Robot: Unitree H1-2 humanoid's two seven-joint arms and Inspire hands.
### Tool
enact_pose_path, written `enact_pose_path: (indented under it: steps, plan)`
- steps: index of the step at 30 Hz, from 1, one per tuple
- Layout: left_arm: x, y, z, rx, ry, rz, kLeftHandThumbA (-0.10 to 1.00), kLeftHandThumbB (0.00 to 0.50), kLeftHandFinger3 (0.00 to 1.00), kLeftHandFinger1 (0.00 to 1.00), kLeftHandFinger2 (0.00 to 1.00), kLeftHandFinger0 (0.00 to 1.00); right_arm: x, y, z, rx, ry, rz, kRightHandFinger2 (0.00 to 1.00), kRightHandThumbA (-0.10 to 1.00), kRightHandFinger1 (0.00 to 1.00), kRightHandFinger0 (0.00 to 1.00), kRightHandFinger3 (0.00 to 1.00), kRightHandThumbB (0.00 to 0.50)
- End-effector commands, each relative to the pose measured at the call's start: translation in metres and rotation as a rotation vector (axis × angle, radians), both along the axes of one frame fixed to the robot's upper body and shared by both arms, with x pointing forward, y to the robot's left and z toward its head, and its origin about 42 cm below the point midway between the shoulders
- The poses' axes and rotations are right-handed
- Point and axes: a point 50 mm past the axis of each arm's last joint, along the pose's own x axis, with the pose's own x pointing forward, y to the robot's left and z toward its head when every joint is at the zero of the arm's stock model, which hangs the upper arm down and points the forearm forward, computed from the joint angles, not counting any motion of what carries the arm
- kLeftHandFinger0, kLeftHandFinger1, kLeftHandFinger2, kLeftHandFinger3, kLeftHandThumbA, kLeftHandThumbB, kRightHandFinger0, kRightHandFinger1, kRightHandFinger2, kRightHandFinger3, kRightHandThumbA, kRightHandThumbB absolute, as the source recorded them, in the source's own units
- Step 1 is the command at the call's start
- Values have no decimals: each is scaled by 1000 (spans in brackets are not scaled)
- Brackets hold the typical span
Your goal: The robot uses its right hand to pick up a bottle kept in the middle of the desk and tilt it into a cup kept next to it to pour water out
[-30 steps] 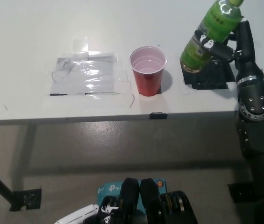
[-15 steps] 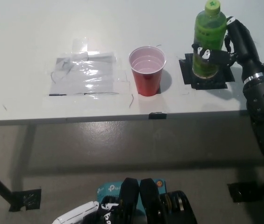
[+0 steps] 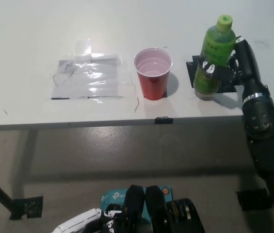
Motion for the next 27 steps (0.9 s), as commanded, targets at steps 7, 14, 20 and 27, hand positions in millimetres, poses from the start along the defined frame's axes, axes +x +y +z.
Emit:
enact_pose_path:
  steps: [7,14,20,27]
  plan:
    - [1,3,12,-12,-49,-24,371,500,1000,1000,1000,1000,7,-5,17,-49,-54,-48,4,-100,0,0,86,113]
    - [3,3,12,-9,-54,-27,386,500,1000,1000,1000,1000,6,-8,15,-237,-31,-34,122,-100,114,214,493,76]
    - [3,1,13,-11,-42,-23,360,500,1000,1000,1000,1000,4,-2,13,-553,77,-52,1000,806,1000,1000,1000,427]
    - [2,1,13,-10,-50,-25,379,500,1000,1000,1000,1000,3,5,24,-621,117,-98,1000,978,1000,1000,1000,500]
